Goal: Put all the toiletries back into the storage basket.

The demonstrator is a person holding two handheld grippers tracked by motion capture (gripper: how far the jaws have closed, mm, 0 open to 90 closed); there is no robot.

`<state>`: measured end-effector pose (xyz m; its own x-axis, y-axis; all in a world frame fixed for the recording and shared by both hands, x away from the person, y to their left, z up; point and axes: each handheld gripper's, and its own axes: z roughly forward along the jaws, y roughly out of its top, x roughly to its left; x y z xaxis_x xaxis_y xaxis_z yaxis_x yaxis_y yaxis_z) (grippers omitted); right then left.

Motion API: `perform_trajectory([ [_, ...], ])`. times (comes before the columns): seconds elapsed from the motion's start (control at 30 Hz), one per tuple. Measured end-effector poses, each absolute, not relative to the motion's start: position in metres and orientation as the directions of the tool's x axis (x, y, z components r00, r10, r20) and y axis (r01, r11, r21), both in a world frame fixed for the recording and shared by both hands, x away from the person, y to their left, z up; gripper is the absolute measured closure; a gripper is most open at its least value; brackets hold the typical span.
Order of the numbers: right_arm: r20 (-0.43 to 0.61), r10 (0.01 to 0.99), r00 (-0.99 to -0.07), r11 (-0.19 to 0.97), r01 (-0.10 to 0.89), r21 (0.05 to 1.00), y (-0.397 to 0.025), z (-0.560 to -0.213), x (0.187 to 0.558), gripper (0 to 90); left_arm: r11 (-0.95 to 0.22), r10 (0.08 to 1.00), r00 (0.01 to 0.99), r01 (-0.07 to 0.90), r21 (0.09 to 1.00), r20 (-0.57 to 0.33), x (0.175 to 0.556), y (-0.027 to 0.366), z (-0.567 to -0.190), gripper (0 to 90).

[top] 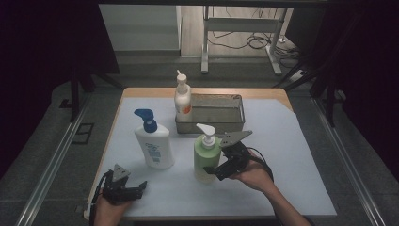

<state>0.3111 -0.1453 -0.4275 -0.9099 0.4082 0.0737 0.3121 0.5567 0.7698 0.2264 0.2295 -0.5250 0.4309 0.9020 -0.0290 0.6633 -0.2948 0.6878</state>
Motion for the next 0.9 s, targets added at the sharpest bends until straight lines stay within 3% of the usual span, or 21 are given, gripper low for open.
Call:
perform_trajectory([
  [0.47,0.027,0.412,-0.911,0.550,0.272,0.790,-0.132,-0.425,0.311,10.8,-0.295,0.902,0.431,0.663,0.688,-0.028,0.227,0.230,-0.525,12.6],
  [0.9,0.007,0.432,-0.902,0.610,0.299,0.734,-0.127,-0.414,0.312,11.8,-0.296,0.902,0.432,0.663,0.687,-0.028,0.227,0.230,-0.525,12.6],
])
